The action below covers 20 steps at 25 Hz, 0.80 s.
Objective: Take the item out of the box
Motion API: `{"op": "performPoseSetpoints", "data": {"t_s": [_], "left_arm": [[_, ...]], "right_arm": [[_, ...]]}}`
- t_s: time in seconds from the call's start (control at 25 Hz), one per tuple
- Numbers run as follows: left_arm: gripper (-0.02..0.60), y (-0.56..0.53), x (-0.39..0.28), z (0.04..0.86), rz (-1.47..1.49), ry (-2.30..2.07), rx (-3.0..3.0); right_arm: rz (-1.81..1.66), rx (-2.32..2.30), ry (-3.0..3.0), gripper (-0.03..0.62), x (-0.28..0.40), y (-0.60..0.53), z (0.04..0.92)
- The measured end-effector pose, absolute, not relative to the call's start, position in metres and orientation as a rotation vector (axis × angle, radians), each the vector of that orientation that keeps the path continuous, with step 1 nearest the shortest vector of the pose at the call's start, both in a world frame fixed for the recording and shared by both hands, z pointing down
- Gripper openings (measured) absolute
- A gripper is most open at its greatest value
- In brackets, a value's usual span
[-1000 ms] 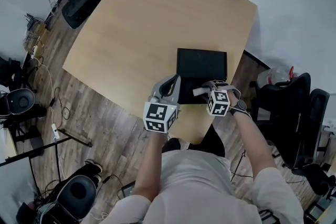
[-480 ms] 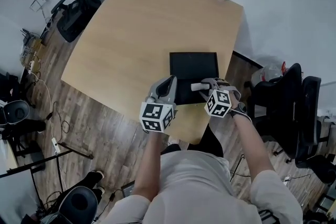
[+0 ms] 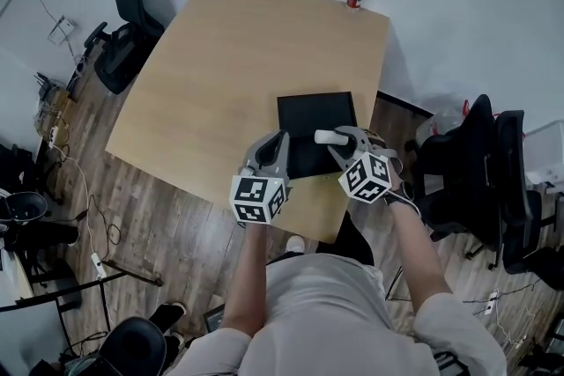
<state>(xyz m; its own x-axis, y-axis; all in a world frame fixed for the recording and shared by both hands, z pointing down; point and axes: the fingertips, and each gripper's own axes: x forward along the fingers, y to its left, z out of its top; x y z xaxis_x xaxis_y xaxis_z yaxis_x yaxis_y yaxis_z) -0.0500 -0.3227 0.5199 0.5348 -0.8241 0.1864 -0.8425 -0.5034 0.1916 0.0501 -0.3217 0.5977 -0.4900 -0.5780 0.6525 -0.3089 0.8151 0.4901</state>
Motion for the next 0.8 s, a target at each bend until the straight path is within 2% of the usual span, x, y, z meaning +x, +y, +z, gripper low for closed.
{"op": "performPoseSetpoints", "data": {"t_s": [0.36,0.8], "left_arm": [[0.006,-0.306,-0.054,0.504,0.114,-1.432,2.559],[0.006,-0.287,-0.054,0.464,0.056,-1.519,2.624]], "right_arm": [[-0.293,1.027,-2.208,0.14,0.071,-0.307,0.541],[0.044,1.649,-2.351,0.14,0.115,-0.293,0.477]]}}
